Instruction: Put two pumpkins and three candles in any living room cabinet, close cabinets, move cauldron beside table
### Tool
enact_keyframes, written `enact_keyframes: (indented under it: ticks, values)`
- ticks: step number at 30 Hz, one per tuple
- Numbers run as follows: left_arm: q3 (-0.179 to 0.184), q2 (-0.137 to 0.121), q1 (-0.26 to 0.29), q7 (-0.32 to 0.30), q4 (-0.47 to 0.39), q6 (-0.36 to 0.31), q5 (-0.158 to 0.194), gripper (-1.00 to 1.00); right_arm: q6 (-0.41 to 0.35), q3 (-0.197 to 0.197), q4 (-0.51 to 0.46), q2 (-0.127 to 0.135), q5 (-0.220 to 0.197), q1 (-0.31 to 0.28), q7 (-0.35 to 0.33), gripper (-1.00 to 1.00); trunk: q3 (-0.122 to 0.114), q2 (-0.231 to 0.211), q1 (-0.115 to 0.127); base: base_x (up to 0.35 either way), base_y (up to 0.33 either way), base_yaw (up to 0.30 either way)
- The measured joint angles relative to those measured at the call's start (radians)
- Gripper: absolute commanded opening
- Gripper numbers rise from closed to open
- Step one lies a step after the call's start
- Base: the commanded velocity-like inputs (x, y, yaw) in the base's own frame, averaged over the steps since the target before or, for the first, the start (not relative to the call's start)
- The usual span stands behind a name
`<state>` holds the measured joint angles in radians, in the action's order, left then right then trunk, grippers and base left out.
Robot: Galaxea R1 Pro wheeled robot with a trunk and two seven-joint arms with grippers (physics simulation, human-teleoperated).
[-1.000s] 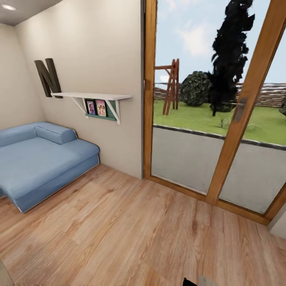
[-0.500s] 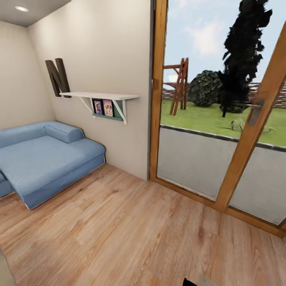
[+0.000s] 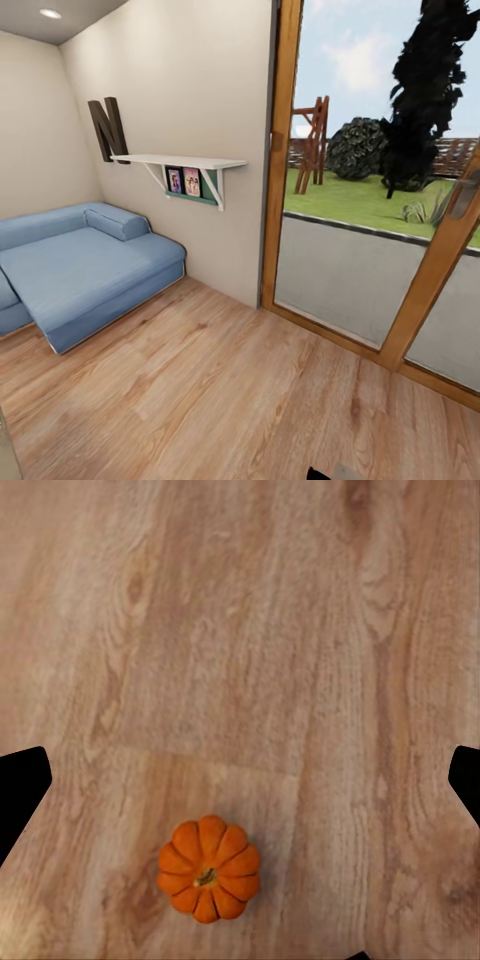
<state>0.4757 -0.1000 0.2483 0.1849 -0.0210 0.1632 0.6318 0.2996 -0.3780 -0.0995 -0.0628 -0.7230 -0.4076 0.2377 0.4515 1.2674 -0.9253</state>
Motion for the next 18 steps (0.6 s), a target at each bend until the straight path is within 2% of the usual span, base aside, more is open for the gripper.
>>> enact_keyframes:
  ticks: [4,9,14,18]
  values:
    - [-0.001,0.008,0.0,0.0,0.0,0.001,-0.002,1.0,0.0,0.0,0.0,0.0,0.0,0.0,0.0,1.0,0.0,0.0,0.0,-0.172,0.117,0.012]
    - [-0.001,0.008,0.0,0.0,0.001,0.0,-0.003,1.0,0.0,0.0,0.0,0.0,0.0,0.0,0.0,1.0,0.0,0.0,0.0,-0.05,0.171,0.001]
    - [-0.001,0.009,0.0,0.0,0.001,0.0,-0.002,1.0,0.0,0.0,0.0,0.0,0.0,0.0,0.0,1.0,0.0,0.0,0.0,0.002,0.095,0.0]
    - [-0.001,0.01,0.0,0.0,0.001,0.0,0.002,1.0,0.0,0.0,0.0,0.0,0.0,0.0,0.0,1.0,0.0,0.0,0.0,0.174,0.013,0.0]
